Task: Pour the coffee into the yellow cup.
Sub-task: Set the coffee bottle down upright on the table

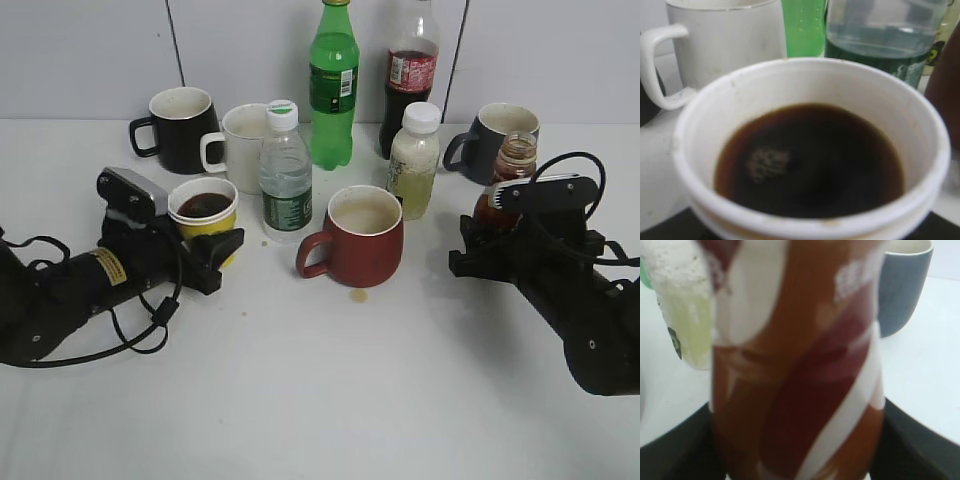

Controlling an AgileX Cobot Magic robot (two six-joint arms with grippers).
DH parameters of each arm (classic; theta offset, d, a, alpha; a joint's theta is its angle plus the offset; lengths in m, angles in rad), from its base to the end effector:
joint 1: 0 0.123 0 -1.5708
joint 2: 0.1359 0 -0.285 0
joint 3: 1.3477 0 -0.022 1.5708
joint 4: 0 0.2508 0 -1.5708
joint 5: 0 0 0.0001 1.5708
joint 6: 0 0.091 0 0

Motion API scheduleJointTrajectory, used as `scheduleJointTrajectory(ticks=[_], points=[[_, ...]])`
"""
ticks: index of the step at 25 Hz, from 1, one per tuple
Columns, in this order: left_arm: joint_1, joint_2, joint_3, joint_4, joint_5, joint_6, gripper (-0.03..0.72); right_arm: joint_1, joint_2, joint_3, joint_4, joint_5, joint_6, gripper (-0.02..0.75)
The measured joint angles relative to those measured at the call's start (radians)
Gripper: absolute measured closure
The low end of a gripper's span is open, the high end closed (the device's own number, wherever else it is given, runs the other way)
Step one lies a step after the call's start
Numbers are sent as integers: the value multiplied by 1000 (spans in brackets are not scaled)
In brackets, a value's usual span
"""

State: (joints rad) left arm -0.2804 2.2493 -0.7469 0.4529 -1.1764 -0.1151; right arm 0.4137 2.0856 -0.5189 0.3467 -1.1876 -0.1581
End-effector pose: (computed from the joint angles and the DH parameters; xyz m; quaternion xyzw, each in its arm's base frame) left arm 0.3242 -0.1316 0.0513 0.2585 0.7474 -0.2258 0.5688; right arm 0.2858 0.0942 0.0753 -0.0817 0.7998 -0.0142 0.5945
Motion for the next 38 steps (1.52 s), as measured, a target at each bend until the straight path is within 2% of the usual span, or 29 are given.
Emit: scheduleJointTrajectory(ticks=[13,21,38], points=[[0,40,-16,-4,-51,4,234,0,0,0,0,0,0,232],[0,41,-16,-4,-31,4,139,0,0,0,0,0,1,232],[0,-52,108,-56,-29,4,84,0,84,-77,-27,-13,1,232]])
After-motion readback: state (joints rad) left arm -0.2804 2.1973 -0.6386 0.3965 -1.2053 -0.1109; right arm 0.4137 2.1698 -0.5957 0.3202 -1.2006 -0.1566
